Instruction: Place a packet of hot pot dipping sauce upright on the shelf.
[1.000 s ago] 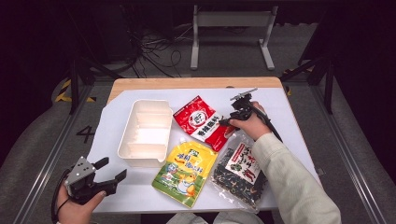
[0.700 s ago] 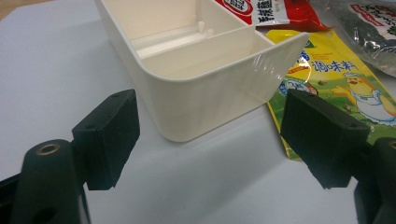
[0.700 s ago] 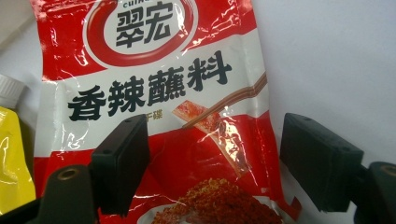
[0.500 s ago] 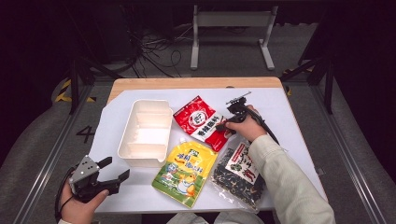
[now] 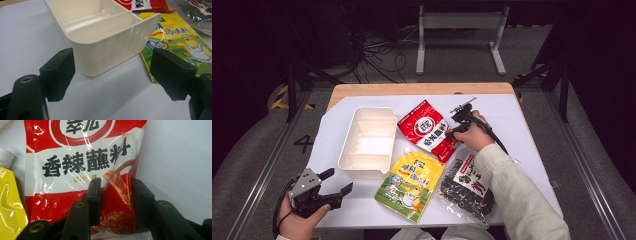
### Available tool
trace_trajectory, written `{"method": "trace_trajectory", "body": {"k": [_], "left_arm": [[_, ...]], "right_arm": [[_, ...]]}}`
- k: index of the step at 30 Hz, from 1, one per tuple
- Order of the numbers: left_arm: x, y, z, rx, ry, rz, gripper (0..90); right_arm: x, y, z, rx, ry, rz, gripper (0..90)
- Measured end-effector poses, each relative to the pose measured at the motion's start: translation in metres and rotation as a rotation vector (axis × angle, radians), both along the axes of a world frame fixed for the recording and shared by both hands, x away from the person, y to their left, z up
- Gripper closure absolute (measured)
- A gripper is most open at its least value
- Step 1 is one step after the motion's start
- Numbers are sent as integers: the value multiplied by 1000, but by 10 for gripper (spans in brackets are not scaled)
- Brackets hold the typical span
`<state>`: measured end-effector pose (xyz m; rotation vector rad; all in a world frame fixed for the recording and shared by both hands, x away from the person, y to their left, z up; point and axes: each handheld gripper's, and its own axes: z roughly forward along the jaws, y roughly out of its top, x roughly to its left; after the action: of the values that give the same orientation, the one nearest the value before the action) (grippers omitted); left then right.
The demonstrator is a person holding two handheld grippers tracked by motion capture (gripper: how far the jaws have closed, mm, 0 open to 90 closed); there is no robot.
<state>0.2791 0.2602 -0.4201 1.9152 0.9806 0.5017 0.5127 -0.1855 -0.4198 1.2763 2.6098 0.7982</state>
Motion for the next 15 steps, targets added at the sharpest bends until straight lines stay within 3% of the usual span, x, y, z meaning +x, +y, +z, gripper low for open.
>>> {"method": "trace_trajectory", "body": {"k": [8, 15], "left_arm": [[1, 0, 0, -25, -4, 5, 211], [-2, -8, 5, -77, -41, 15, 210]], "right_arm": [[-6, 6, 5, -32, -41, 1, 746], [-17, -4, 21, 34, -151, -11, 760]]}}
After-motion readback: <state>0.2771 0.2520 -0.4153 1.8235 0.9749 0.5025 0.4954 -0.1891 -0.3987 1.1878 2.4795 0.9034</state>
